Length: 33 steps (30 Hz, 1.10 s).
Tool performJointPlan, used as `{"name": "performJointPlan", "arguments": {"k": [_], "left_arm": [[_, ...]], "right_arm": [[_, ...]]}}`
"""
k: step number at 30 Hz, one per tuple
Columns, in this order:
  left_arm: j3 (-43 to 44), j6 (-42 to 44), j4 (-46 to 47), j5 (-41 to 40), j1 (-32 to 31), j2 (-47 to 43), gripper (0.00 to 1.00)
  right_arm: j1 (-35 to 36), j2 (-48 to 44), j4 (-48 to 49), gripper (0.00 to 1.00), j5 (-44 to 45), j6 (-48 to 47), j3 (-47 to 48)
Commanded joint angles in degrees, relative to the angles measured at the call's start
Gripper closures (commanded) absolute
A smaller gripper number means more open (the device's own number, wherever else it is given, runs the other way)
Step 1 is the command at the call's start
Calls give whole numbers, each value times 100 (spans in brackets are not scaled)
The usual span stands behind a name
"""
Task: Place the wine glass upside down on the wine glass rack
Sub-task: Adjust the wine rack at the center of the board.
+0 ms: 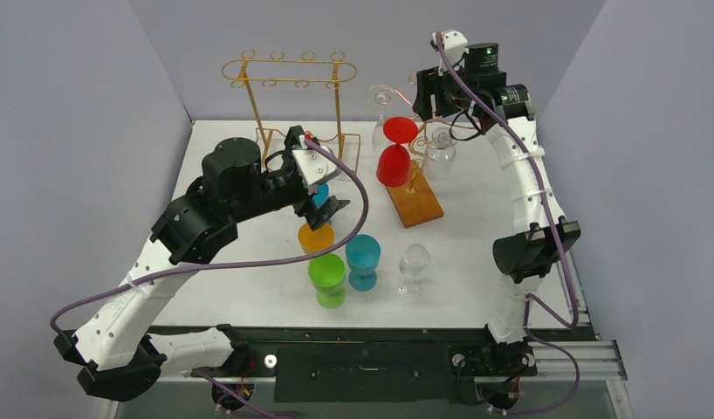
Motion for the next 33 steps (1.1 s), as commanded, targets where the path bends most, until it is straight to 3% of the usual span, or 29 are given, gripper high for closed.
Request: {"name": "performJointPlan", "arguments": {"k": [1, 10, 18, 25, 33], "left_arm": [[175, 28, 111, 45, 20, 50, 5], [244, -2, 81, 38, 17, 86, 5], [219, -59, 141, 88, 24, 31, 5], [246, -67, 209, 159, 22, 15, 5], [304, -104, 197, 248, 18, -68, 5]], "right_arm": [[4, 42, -203, 38, -237, -288, 358], [11, 292, -306, 39, -323, -444, 419], [140, 462, -350, 42, 179, -516, 393], [207, 440, -192, 73, 335, -211, 261], [323, 355, -259, 100, 695, 118, 186]]}}
